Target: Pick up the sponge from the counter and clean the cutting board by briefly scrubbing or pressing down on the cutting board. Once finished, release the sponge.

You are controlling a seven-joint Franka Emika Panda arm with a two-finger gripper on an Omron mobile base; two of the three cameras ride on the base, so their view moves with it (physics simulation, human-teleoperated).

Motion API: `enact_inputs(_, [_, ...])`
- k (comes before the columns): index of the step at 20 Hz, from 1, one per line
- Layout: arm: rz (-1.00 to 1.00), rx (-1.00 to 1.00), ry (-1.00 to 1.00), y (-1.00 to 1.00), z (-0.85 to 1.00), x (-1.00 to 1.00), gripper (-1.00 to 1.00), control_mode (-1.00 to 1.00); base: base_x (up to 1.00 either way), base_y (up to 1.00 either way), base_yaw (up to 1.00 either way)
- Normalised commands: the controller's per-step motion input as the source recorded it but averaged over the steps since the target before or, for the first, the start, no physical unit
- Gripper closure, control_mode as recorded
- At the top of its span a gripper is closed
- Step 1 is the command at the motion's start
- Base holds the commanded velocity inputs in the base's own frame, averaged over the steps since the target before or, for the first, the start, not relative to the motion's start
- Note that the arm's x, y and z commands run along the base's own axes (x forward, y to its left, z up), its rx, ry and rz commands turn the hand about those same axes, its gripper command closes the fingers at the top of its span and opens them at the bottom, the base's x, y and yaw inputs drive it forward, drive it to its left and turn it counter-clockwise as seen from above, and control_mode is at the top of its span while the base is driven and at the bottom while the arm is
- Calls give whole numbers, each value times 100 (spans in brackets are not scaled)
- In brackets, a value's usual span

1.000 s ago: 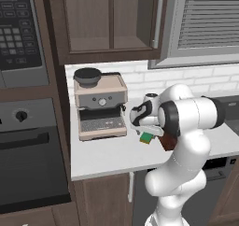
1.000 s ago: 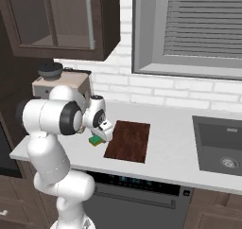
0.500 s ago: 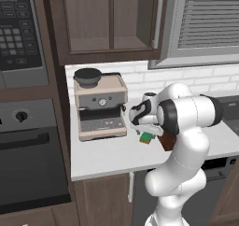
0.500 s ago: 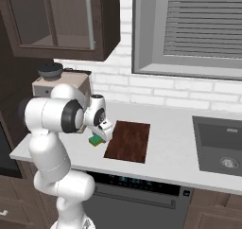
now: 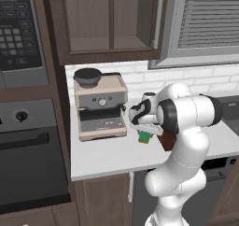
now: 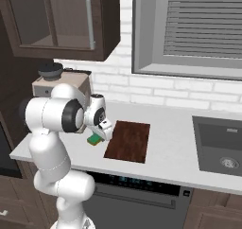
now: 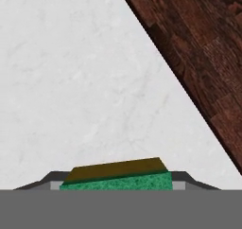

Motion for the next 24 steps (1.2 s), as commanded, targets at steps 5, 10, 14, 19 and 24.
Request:
enact_inputs(5, [0, 0, 3, -25, 42, 16, 100, -100, 0, 0, 0])
enact_inputs(10, [0, 0, 0, -42, 87, 56, 100, -100, 0, 0, 0])
enact_inputs(14, [0, 0, 0, 0, 1, 3, 100, -100, 0, 0, 0])
enact_inputs(19, [5, 0, 0, -28, 0, 21, 100, -100, 0, 0, 0])
enact_inputs(24, [5, 0, 0, -51, 0, 20, 100, -100, 0, 0, 0])
